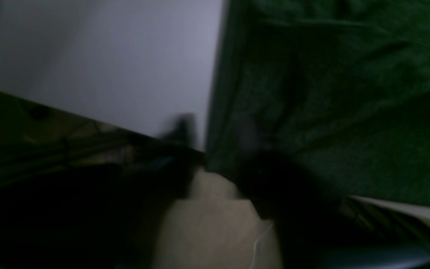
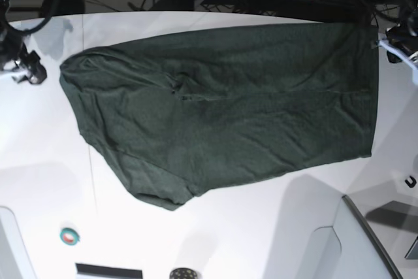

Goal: Layout the t-shirt on the table in an organized manner, then fold the t-shirt properly
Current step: 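Release the right gripper and move it along the shirt side edge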

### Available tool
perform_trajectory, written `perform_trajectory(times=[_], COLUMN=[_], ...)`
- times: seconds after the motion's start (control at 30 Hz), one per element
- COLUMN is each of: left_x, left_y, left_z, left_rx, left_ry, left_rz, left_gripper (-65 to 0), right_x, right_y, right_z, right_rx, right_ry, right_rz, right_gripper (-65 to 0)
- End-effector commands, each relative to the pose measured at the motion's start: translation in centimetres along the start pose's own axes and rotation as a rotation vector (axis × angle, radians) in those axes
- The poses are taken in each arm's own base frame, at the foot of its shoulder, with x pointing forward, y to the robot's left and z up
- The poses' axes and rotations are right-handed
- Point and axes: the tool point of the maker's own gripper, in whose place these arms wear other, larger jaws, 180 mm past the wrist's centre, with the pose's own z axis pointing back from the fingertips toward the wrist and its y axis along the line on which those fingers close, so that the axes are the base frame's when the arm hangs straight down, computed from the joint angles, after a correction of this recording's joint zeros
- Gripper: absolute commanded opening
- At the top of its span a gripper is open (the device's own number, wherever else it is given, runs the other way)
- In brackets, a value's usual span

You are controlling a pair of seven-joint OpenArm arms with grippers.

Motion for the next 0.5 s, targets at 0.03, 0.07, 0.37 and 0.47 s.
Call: perform_trajectory(times=[0.03, 0.07, 0.37, 0.47], left_x=[1.8, 2.0, -0.8, -1.0], left_y=[-1.3, -2.3, -3.5, -3.1], left_z=[-0.9, -1.5, -5.5, -5.9], left_rx=[-0.043, -0.073, -0.083, -0.083], left_ry=[-0.086, -0.106, -0.091, -0.085], left_rz=[0.009, 0.004, 0.063, 0.066], left_gripper=[-65.0, -65.0, -65.0, -65.0], right_x=[1.7, 1.3, -0.2, -0.2], right_y=[3.3, 4.7, 8.5, 9.1], right_z=[-0.9, -1.6, -7.9, -9.6], right_rx=[0.106, 0.149, 0.146, 0.126], right_ry=[0.006, 0.041, 0.142, 0.144], right_rz=[0.197, 0.287, 0.685, 0.755], right_gripper=[-57.6, -63.5, -64.8, -64.8])
